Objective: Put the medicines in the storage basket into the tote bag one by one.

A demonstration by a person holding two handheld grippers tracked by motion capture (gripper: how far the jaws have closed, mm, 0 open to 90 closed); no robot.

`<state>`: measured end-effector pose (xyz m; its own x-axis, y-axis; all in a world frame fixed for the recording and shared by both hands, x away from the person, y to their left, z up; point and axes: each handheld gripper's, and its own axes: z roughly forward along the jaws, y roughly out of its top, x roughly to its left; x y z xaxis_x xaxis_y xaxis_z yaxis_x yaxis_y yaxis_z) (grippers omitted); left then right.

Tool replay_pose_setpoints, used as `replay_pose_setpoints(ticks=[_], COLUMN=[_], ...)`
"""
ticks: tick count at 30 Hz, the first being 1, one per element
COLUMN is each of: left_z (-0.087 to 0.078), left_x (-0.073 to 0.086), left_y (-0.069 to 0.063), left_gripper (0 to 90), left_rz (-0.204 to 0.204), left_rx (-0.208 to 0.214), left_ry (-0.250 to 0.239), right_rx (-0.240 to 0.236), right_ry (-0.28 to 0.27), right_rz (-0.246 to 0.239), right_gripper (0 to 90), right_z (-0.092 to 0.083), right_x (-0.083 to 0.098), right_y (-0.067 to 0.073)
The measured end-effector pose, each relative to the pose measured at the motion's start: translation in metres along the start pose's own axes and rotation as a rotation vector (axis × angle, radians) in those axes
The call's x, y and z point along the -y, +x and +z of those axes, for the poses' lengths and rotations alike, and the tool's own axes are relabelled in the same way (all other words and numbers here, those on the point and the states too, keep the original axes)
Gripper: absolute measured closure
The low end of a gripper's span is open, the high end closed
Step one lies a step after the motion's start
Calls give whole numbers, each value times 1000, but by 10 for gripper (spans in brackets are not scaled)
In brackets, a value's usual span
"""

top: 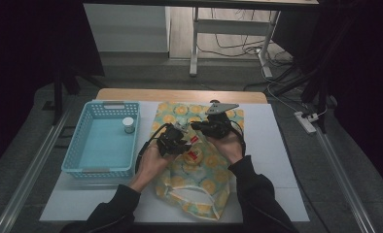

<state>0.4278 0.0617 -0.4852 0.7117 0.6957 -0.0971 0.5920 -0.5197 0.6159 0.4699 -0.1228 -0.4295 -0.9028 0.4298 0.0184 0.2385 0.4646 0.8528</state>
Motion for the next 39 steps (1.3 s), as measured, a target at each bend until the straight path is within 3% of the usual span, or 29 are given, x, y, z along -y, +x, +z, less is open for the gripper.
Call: replay_pose_setpoints(ticks=[9,20,26,33,39], left_z=[13,18,9,0,-11], left_x=[2,4,2,2,4], left_y=[11,19,18,11,9], left_gripper=[753,739,679,524,378], left_rz=[-21,-48,-51,-11,2], left_rx=[-33,-24,9,58,137], left_ry=[31,32,9,-13,-46], right_rx=[-3,-2,-1,-1,2], right_ry=[9,10,3,4,5], right_rz=[-4,-1,-1,0,4], right_gripper=[900,900,900,900,900], right_z=[3,4,3,2,1], right_x=[1,2,1,1,2], right_y=[1,0,1,0,-2])
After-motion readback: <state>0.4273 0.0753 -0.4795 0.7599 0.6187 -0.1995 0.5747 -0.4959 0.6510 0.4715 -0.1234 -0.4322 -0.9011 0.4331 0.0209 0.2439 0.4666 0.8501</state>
